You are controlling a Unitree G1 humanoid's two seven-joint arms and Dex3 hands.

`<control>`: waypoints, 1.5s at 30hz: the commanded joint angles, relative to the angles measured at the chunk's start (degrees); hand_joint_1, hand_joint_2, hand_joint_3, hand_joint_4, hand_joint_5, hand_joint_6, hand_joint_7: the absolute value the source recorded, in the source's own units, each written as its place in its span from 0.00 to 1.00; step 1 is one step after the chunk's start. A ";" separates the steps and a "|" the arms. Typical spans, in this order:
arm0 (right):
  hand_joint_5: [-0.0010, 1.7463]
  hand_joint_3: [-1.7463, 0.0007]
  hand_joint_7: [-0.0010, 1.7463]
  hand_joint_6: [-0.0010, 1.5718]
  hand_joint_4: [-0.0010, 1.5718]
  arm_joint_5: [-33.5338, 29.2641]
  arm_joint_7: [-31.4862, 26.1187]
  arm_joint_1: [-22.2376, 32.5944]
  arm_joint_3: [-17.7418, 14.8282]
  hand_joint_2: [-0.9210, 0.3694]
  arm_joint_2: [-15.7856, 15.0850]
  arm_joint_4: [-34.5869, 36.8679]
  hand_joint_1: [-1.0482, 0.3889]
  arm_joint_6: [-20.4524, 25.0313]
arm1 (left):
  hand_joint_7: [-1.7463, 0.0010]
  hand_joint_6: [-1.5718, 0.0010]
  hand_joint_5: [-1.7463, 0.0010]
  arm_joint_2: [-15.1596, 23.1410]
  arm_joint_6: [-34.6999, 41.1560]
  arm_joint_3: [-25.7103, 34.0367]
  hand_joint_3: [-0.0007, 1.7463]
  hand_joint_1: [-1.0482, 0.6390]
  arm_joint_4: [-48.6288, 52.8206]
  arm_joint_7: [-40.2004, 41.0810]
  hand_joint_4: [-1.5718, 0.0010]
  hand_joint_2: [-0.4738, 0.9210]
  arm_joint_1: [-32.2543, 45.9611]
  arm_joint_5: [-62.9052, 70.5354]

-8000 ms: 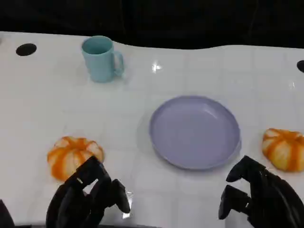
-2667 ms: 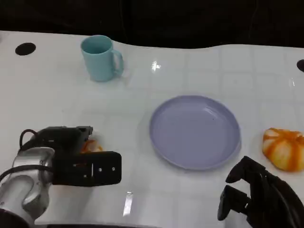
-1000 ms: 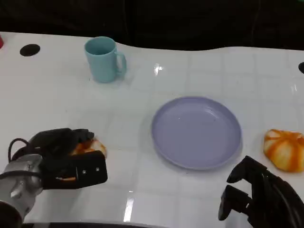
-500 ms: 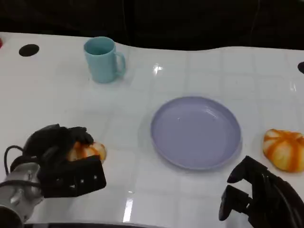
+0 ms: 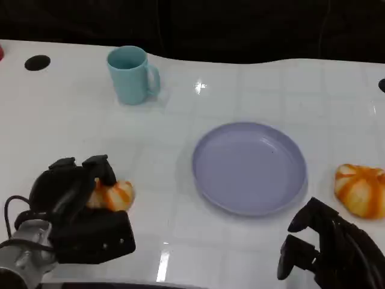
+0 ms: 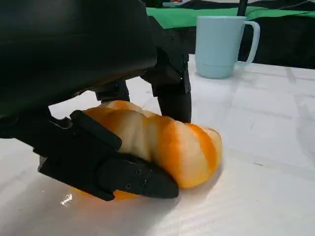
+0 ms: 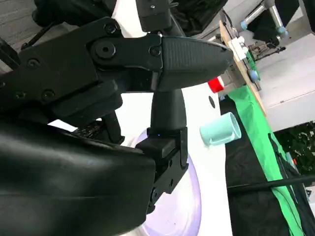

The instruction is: Grasp the bread from the table and place it into the plate.

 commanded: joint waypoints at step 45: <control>1.00 0.70 1.00 0.29 0.47 0.86 0.95 -0.99 -0.77 0.00 -0.73 1.68 0.36 -0.56 | 0.00 0.57 0.00 1.66 -2.25 7.53 0.46 0.47 -25.53 -15.27 0.46 0.86 0.27 -5.05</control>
